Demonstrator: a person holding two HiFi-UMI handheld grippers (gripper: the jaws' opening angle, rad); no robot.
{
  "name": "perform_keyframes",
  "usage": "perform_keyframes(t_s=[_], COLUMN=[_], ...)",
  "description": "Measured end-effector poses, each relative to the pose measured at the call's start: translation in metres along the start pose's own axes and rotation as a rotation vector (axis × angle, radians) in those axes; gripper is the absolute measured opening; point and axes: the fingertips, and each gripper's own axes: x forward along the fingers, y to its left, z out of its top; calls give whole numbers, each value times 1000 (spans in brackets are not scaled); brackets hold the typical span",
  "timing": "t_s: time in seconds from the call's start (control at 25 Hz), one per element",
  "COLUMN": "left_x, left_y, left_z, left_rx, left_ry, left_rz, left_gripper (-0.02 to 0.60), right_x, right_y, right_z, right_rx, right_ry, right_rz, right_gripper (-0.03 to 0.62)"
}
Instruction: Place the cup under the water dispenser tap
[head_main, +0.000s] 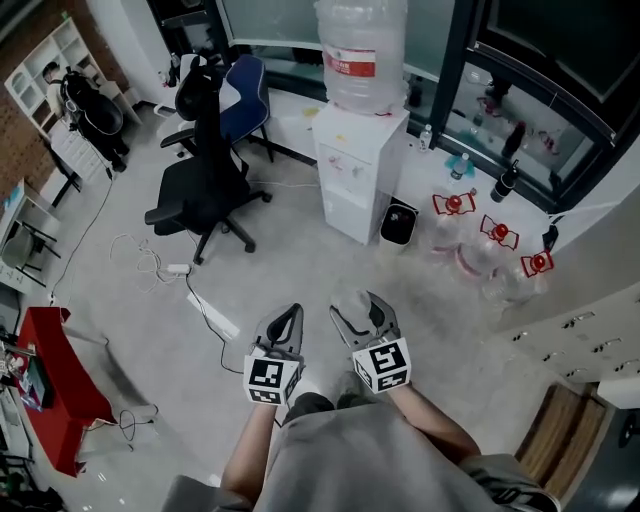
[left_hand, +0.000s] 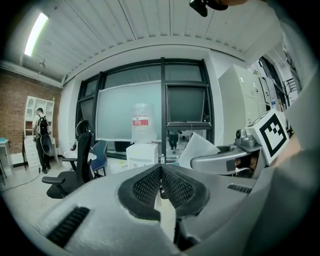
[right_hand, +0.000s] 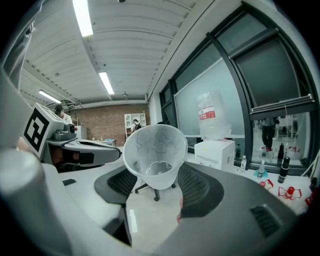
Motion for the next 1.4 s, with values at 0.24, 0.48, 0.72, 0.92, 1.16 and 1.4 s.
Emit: perform_keyframes(t_s=[0.24,0.48,0.72,0.92,1.16,1.4], left_x=[29,71,118,154,190,216], left_y=[16,42,76,112,152,179], left_z=[4,11,14,21,23,24], left_rx=[20,21,26,38,53,43], left_ry=[8,6,24,24,41,54], left_rz=[1,-37,-113,-192,-292,-386], left_gripper=[11,11,11,11,11,11], right_x=[26,62,111,154,198,229], right_y=[-19,-41,-61,-74,-83,-90], right_z=[3,4,15,27,33,33], right_rx=[13,23,37,56,76,87], right_ry=[-12,-8,-5,-4,11,33], right_rz=[3,-35,-95,-172,-264,-361], right_gripper=[252,252,252,252,252,252])
